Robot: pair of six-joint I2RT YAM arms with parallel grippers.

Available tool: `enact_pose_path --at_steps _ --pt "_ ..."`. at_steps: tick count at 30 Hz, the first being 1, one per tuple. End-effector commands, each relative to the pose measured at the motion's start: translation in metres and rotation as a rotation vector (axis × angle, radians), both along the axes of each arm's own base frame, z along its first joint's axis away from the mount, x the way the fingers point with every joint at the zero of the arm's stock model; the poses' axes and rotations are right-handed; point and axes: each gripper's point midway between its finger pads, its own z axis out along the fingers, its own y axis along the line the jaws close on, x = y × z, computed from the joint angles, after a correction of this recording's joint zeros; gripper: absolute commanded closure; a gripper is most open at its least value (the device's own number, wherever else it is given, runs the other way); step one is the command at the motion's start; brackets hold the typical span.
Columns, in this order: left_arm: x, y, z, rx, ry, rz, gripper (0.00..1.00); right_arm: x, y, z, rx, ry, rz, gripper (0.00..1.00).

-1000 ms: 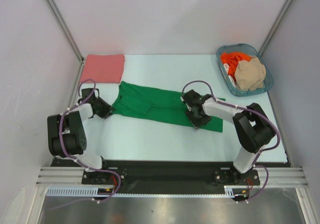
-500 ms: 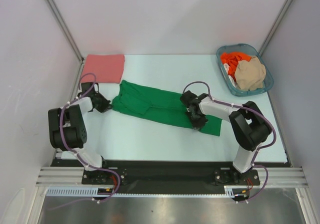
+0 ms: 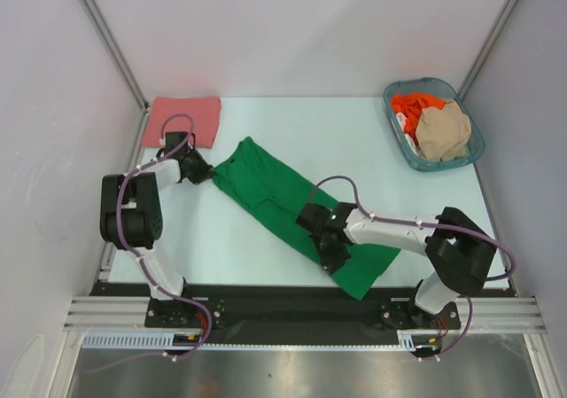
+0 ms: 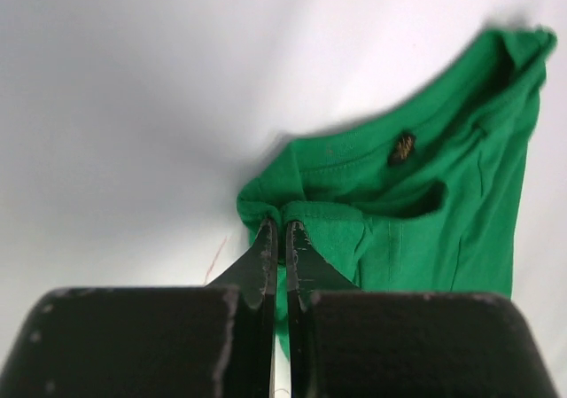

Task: Fold and stack the t-shirts
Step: Fold the tshirt

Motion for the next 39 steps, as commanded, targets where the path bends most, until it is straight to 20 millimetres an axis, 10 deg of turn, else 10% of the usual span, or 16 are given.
enact_pose_path --at_steps 1,8,15,16,21,26,34,39 --pt "0.038 0.007 0.021 0.027 -0.100 0.004 1.00 -0.028 0.050 0.006 0.119 0.053 -0.079 0.94" --pt "0.048 0.019 0.028 0.116 -0.075 -0.048 0.92 -0.059 0.116 0.022 0.214 0.089 0.084 0.71" --pt "0.024 0.046 0.081 0.249 -0.092 -0.025 0.45 0.029 0.136 0.122 0.420 -0.118 0.181 0.39" --pt "0.021 0.049 0.086 0.265 -0.096 -0.029 0.42 0.047 0.140 0.137 0.480 -0.153 0.240 0.01" --pt "-0.004 0.065 0.108 0.249 -0.100 0.013 0.35 0.174 0.143 0.137 0.553 -0.330 0.252 0.00" --pt "-0.019 0.036 0.097 0.091 -0.115 -0.045 0.42 0.288 0.159 0.143 0.725 -0.455 0.203 0.00" --pt "-0.034 0.016 0.060 -0.050 -0.102 -0.020 0.57 0.359 0.174 0.060 0.737 -0.388 0.227 0.27" --pt "-0.026 0.010 0.044 -0.097 -0.114 -0.026 0.63 0.377 0.165 0.036 0.707 -0.406 0.204 0.27"
